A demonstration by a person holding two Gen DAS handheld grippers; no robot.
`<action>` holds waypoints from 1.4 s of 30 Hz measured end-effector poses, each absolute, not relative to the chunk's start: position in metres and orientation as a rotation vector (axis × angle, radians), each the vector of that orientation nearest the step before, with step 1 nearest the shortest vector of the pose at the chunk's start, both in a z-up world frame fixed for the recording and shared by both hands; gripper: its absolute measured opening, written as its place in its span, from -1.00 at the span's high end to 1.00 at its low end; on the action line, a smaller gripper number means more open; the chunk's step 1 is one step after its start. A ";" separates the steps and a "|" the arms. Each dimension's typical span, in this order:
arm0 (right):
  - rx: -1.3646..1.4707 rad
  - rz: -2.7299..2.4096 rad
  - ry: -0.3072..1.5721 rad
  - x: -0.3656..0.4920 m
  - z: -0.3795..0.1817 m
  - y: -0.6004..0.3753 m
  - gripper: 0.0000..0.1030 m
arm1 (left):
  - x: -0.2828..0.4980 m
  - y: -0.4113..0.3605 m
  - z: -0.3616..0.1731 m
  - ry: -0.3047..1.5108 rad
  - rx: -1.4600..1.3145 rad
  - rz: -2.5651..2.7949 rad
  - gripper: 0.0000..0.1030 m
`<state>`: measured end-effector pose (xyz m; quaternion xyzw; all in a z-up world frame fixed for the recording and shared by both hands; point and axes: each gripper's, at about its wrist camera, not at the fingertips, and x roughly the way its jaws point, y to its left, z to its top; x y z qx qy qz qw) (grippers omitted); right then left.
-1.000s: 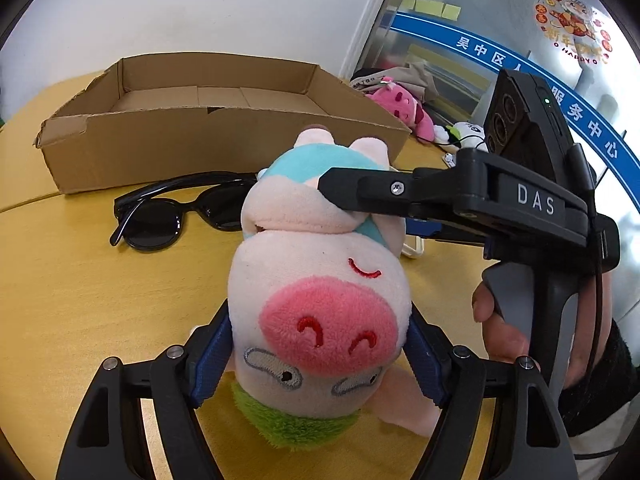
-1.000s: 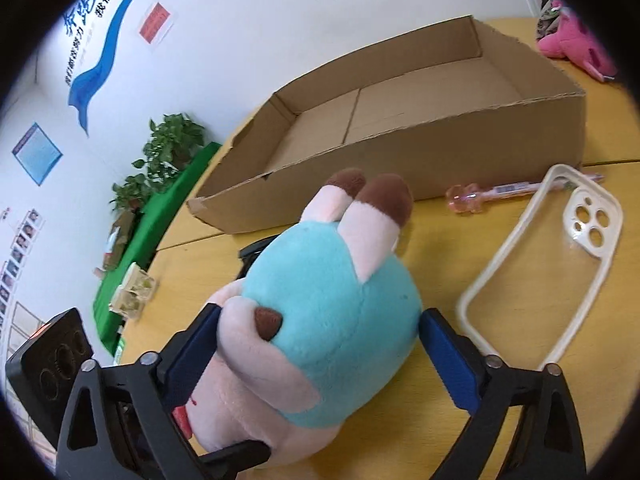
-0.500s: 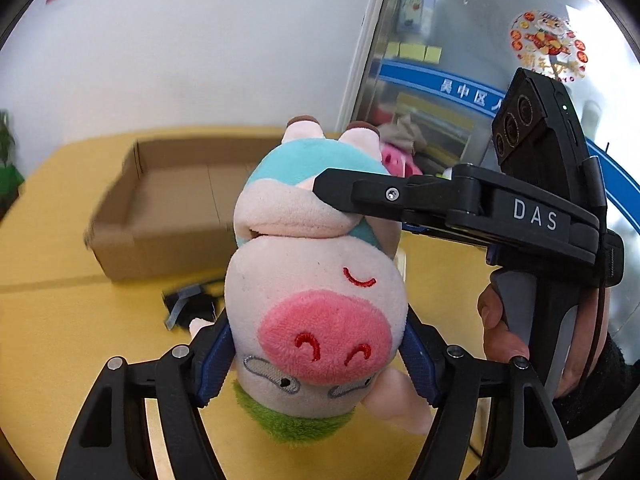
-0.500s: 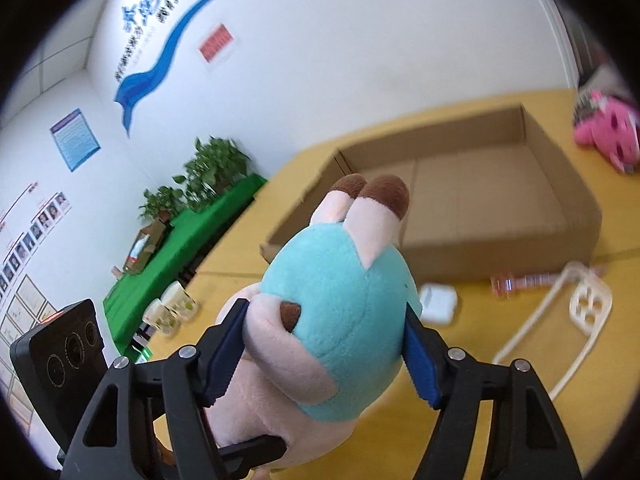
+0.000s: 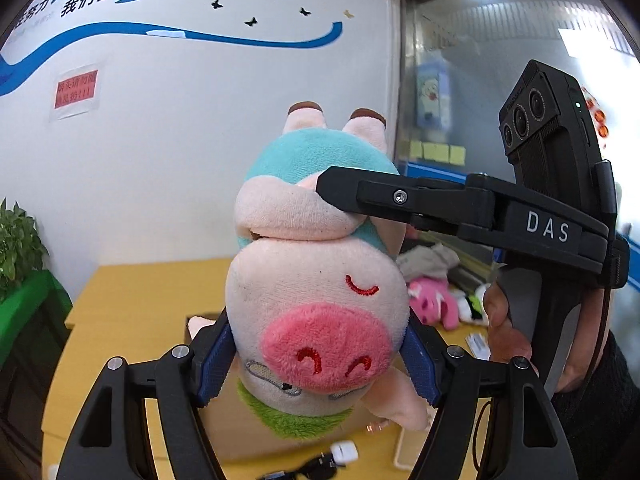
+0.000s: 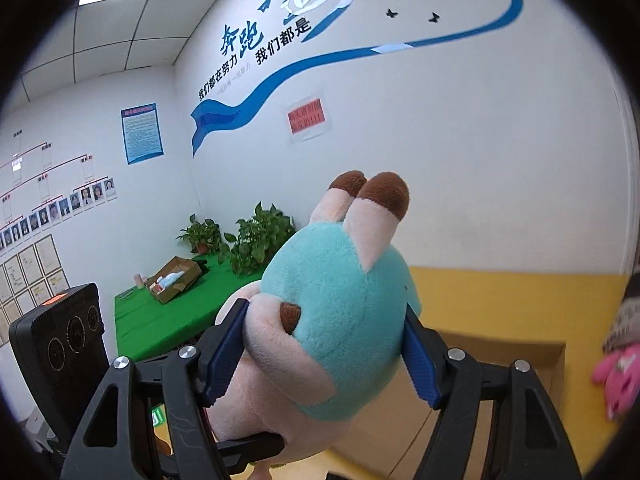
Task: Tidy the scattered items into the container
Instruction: 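Carry the plush pig with the left gripper over the cardboard box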
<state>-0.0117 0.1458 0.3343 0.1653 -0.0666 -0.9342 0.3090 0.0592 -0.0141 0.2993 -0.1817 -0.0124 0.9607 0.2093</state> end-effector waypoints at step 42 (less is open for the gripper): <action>1.039 -2.240 -0.255 -0.338 0.106 0.113 -0.36 | -0.230 -0.060 0.050 -0.260 -1.426 2.506 -0.51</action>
